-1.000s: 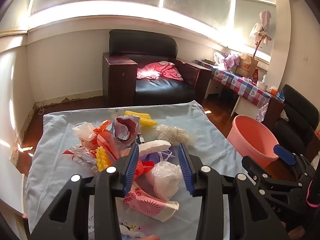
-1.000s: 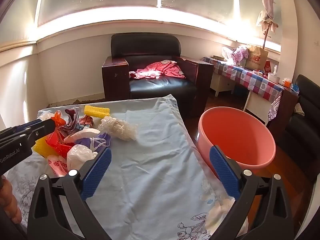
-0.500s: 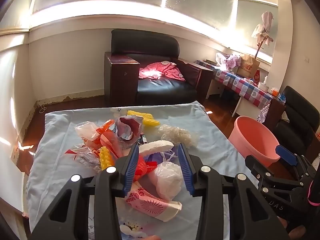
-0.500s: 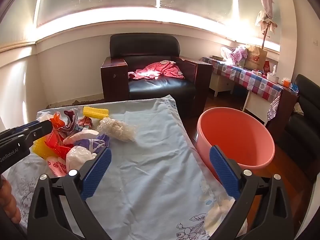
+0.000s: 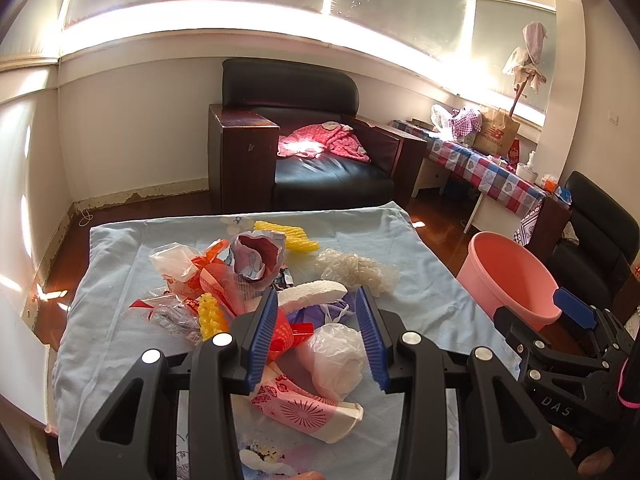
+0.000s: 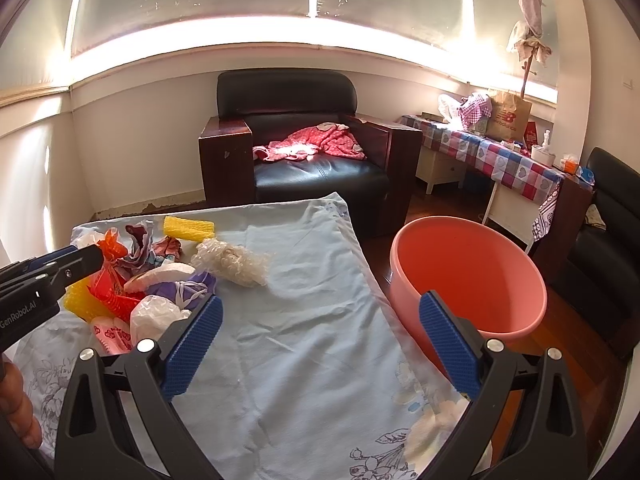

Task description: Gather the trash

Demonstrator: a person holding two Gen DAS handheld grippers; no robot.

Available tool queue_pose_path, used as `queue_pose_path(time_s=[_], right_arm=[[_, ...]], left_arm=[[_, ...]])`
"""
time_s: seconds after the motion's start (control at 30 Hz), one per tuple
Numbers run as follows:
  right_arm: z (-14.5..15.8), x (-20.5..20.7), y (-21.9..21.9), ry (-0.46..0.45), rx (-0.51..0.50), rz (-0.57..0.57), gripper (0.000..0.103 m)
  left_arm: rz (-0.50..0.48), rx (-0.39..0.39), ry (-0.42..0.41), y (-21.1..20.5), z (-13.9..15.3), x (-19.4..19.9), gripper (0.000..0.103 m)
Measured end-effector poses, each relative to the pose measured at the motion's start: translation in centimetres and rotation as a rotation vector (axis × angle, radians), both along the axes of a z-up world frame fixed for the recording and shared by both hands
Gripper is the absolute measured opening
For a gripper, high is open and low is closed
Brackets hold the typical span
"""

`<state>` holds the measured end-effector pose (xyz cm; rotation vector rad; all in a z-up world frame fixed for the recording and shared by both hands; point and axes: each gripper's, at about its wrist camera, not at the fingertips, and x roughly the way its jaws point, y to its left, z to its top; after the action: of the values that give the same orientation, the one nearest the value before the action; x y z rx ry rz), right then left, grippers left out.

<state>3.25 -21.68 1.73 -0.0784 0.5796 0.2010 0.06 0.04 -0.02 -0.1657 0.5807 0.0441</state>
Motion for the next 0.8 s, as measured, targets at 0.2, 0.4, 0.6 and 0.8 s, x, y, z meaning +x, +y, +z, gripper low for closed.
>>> queue_pose_path(time_s=[0.2, 0.4, 0.6, 0.8], right_arm=[[0.30, -0.15, -0.54, -0.004, 0.003, -0.002, 0.099], [0.34, -0.31, -0.04, -0.012, 0.004, -0.008, 0.099], [0.45, -0.34, -0.11, -0.014, 0.006, -0.008, 0.099], [0.48, -0.39, -0.19, -0.014, 0.008, -0.009, 0.099]], left_arm=[[0.000, -0.001, 0.001, 0.01, -0.01, 0.01, 0.040], [0.000, -0.001, 0.001, 0.01, 0.00, 0.00, 0.040], [0.000, -0.001, 0.000, 0.00, -0.01, 0.03, 0.040], [0.000, -0.001, 0.001, 0.01, 0.00, 0.00, 0.040]])
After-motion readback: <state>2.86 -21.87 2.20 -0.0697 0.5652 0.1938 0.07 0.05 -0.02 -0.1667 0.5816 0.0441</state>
